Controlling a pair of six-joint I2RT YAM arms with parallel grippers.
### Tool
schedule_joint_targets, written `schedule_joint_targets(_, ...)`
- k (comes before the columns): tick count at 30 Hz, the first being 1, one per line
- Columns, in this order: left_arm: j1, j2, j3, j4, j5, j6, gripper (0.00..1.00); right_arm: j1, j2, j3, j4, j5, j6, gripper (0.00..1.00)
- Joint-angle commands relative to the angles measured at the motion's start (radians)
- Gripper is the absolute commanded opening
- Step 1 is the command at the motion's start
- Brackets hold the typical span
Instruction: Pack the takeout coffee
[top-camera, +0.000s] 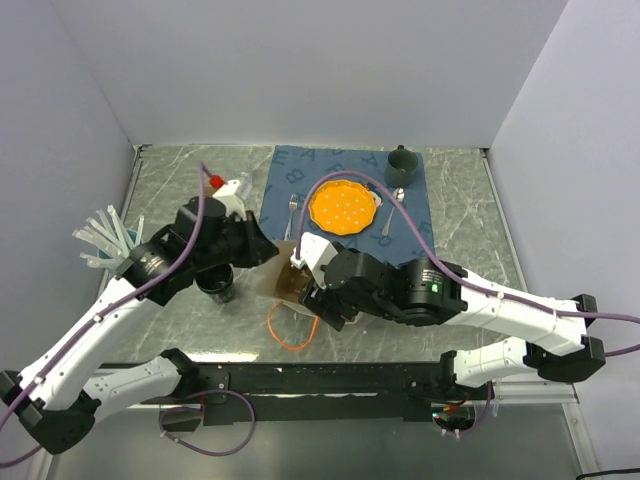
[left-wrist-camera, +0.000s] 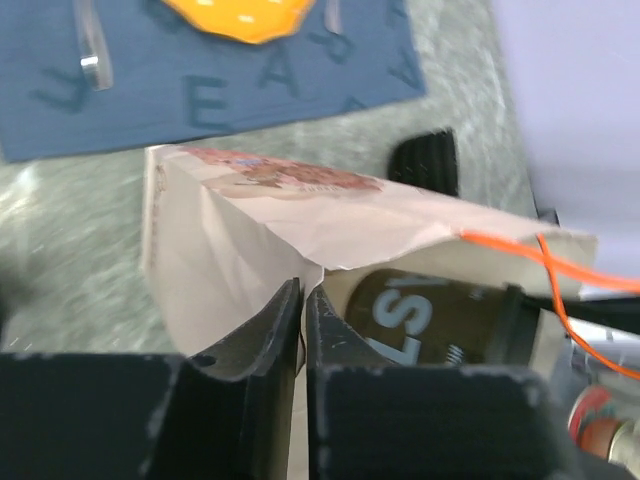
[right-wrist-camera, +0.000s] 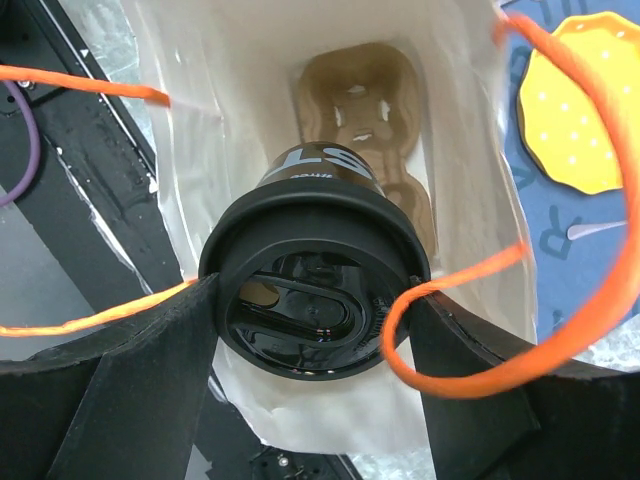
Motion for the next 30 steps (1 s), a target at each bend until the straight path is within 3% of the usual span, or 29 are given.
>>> schedule_joint_targets(1, -0.074, 0.046, 0.021, 0.116, 0.044, 0.082, 0.08, 0.005, -0.058, -0.025, 0.050, 0.038, 0.015, 0.51)
schedule_joint_targets(5, -0.096, 0.053, 0.029, 0.145, 0.004, 0.131, 0.06, 0.004, -0.046, -0.048, 0.088, 0.078, -0.048, 0.51)
schedule_joint_targets(11, -0.096, -0.019, 0.006, 0.165, -0.085, 0.180, 0.13, 0.005, 0.023, -0.033, 0.083, 0.111, -0.036, 0.50)
schedule_joint_targets(14, -0.096, -0.070, -0.026, 0.135, -0.158, 0.144, 0.28, 0.028, 0.053, -0.045, 0.102, 0.112, -0.007, 0.49)
schedule_joint_targets(15, -0.096, -0.075, -0.028, 0.101, -0.172, 0.128, 0.40, 0.037, 0.064, -0.041, 0.094, 0.117, 0.003, 0.49)
schedule_joint_targets(21, -0.096, -0.173, -0.043, -0.106, -0.128, -0.011, 0.56, 0.102, 0.162, 0.042, 0.033, 0.162, 0.104, 0.49)
schedule_joint_targets(26, -0.096, -0.227, -0.089, -0.154, -0.083, -0.063, 0.56, 0.134, 0.222, 0.088, -0.002, 0.183, 0.164, 0.49)
schedule_joint_targets(30, -0.096, -0.237, -0.138, -0.136, -0.066, -0.051, 0.49, 0.146, 0.244, 0.111, -0.027, 0.206, 0.188, 0.49)
